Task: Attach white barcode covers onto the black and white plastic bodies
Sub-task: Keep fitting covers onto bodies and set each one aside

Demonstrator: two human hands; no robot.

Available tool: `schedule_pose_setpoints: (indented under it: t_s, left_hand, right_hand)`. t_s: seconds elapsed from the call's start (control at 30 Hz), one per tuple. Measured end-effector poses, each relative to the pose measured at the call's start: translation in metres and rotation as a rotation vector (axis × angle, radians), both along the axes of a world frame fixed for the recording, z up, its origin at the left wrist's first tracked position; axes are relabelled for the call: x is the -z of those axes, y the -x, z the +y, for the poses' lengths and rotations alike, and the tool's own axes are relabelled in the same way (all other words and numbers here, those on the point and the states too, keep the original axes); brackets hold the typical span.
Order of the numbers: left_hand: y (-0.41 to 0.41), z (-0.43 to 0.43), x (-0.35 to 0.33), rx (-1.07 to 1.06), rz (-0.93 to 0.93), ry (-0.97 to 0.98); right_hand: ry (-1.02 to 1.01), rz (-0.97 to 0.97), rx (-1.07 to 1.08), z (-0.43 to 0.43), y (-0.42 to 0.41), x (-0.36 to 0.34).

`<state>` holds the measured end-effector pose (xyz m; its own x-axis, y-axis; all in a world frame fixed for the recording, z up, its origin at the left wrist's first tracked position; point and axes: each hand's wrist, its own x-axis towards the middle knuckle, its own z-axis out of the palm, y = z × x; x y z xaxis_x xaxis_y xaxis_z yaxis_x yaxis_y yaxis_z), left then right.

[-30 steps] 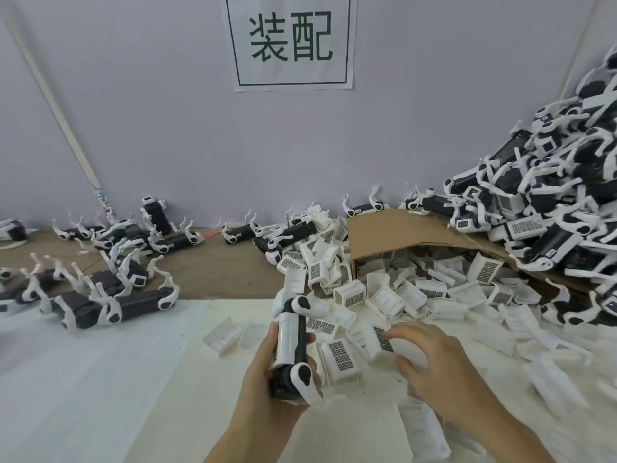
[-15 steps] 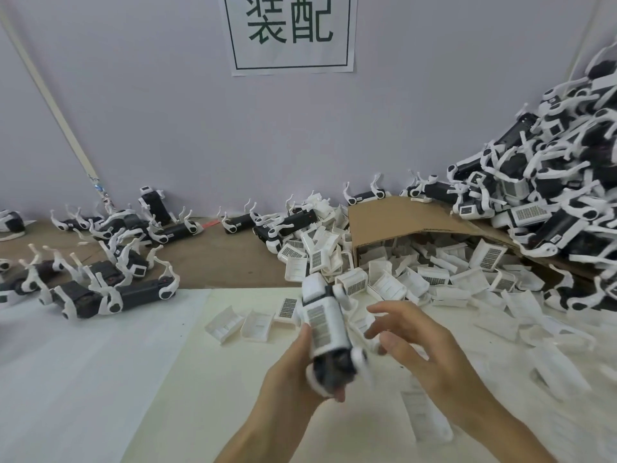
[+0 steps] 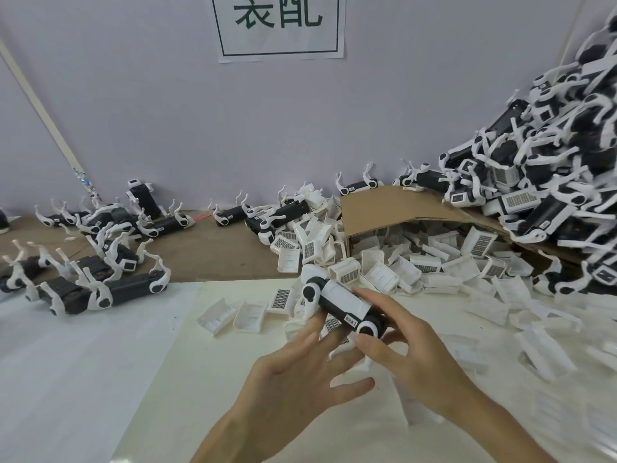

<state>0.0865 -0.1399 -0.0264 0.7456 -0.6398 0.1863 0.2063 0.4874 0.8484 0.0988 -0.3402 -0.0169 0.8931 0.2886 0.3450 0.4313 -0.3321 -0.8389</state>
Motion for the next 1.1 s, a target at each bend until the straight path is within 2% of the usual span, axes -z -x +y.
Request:
schedule_pose_setpoints:
  t_s: [0.13,0.57,0.77,0.9,0.97,1.1]
  left_hand:
    - [-0.001,0.0,0.003,0.03,-0.018,0.016]
    - [0.003,0.008,-0.005,0.1,0.026,0.056]
    - [0.001,0.01,-0.003,0.062,-0.045,-0.009]
    - [-0.001,0.011,0.0,-0.01,-0.046,-0.037]
    - [-0.003,0.011,-0.001,-0.083,0.011,-0.058]
    - [-0.006,0.008,0.001,-0.439,0.213,-0.096]
  right_hand:
    - [0.0,-0.02,0.0,0.001,0.001,0.0]
    - [-0.444,0.207,-0.073,-0.006,-0.004,-0.014]
    - [-0.387,0.146,-0.072,-0.006,-0.001,-0.017]
    - [-0.339,0.086,-0.049,-0.006,0.001,-0.016]
    - [-0.338,0.071,-0.024,-0.006,0.001,-0.016]
    - [-0.401,0.114,-0.008,-0.007,0.0,-0.015]
